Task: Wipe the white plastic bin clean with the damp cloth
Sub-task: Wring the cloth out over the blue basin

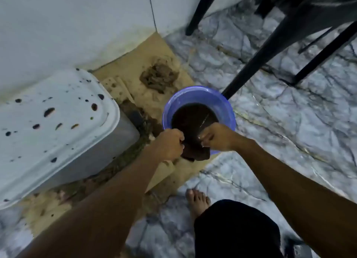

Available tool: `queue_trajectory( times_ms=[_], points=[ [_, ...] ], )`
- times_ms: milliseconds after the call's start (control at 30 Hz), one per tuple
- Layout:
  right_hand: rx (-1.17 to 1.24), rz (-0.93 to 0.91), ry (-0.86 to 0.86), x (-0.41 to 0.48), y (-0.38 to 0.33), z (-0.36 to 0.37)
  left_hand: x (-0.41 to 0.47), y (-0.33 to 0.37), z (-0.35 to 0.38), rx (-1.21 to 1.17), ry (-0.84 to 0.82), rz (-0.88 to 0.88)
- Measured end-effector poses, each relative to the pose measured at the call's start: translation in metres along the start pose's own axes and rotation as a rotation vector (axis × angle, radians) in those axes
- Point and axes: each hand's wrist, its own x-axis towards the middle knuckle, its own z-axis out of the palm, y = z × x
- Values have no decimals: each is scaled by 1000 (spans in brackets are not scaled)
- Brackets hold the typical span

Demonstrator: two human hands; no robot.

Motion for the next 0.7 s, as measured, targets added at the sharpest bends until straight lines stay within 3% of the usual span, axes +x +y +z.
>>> queue_trajectory(
  times_ms=[233,467,700],
  points=[
    [-232,-49,-67,56,59,63,48,-18,73,343,-32,77],
    [-265,-195,-151,41,28,43,-3,-3,36,173,46,79],
    [-278,-493,-96,-26,-66,10,-117,0,-9,13,311,41]
  ],
)
